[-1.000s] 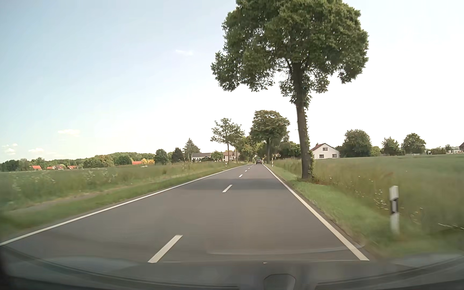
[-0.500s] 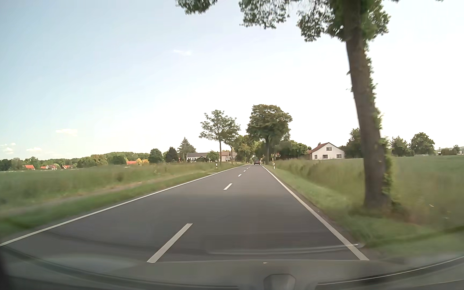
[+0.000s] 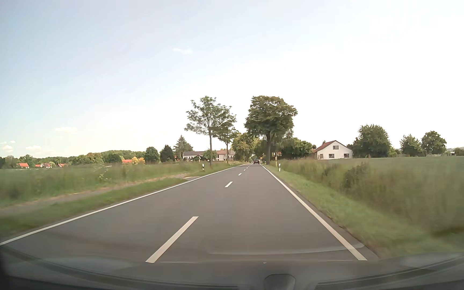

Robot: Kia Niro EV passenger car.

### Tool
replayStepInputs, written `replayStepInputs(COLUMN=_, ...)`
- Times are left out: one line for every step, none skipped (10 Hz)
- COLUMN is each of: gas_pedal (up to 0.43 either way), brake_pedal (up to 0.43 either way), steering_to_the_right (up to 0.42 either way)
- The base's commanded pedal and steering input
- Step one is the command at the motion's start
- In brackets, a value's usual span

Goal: Follow the waypoints while adhering to traffic rules and regulations

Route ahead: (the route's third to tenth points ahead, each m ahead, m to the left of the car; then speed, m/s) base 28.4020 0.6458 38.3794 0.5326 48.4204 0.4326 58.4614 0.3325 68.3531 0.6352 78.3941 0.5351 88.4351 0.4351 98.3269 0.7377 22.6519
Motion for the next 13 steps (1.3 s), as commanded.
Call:
replayStepInputs(gas_pedal=0.378, brake_pedal=0.006, steering_to_the_right=0.003)
replayStepInputs(gas_pedal=0.378, brake_pedal=0.006, steering_to_the_right=0.003)
replayStepInputs(gas_pedal=0.370, brake_pedal=0.006, steering_to_the_right=0.003)
replayStepInputs(gas_pedal=0.370, brake_pedal=0.006, steering_to_the_right=0.003)
replayStepInputs(gas_pedal=0.370, brake_pedal=0.006, steering_to_the_right=0.003)
replayStepInputs(gas_pedal=0.358, brake_pedal=0.006, steering_to_the_right=0.003)
replayStepInputs(gas_pedal=0.350, brake_pedal=0.006, steering_to_the_right=0.003)
replayStepInputs(gas_pedal=0.339, brake_pedal=0.006, steering_to_the_right=0.003)
replayStepInputs(gas_pedal=0.331, brake_pedal=0.006, steering_to_the_right=0.003)
replayStepInputs(gas_pedal=0.319, brake_pedal=0.006, steering_to_the_right=0.003)
replayStepInputs(gas_pedal=0.319, brake_pedal=0.006, steering_to_the_right=0.003)
replayStepInputs(gas_pedal=0.319, brake_pedal=0.006, steering_to_the_right=0.003)
replayStepInputs(gas_pedal=0.319, brake_pedal=0.006, steering_to_the_right=0.003)
